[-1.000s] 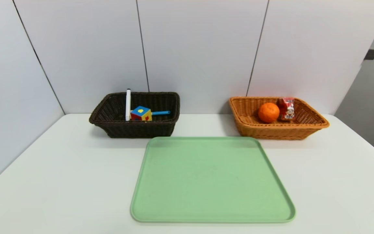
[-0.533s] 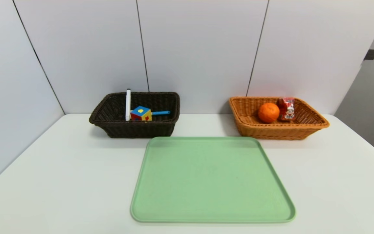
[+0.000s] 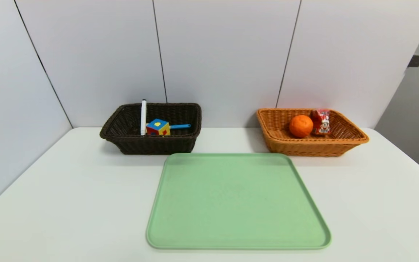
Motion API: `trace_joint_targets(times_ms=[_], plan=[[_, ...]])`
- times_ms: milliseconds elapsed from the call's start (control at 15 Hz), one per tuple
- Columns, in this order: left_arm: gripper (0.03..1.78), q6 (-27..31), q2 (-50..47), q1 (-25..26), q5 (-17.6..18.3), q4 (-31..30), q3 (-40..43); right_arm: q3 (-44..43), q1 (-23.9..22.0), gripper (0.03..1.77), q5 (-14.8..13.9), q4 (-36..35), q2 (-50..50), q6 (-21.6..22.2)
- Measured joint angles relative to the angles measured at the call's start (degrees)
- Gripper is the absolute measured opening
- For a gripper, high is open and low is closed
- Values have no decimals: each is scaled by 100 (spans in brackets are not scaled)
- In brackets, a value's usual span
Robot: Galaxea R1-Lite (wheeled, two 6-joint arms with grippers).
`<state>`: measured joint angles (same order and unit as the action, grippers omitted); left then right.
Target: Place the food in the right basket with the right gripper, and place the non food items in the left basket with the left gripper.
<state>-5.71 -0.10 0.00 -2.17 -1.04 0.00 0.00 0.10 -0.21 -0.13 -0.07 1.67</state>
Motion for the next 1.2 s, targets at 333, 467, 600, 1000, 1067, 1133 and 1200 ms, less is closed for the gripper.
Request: trace_joint_targets(times_ms=[333, 467, 600, 1000, 1067, 1133, 1200], plan=[[169, -5, 0, 5, 2, 0, 0, 0, -2, 171, 2, -2, 0, -7], [169, -5, 0, 7, 0, 0, 0, 0, -2, 171, 5, -2, 0, -10], [169, -5, 0, 7, 0, 0, 0, 0, -2, 171, 2, -2, 0, -7], [169, -5, 2, 7, 0, 0, 0, 0, -2, 171, 2, -7, 2, -10], [169, -5, 2, 7, 0, 0, 0, 0, -2, 171, 2, -9, 2, -10], [169, -5, 2, 7, 0, 0, 0, 0, -2, 171, 5, -11, 0, -10], [169, -2, 2, 7, 2, 0, 0, 0, -2, 171, 2, -11, 0, -10]])
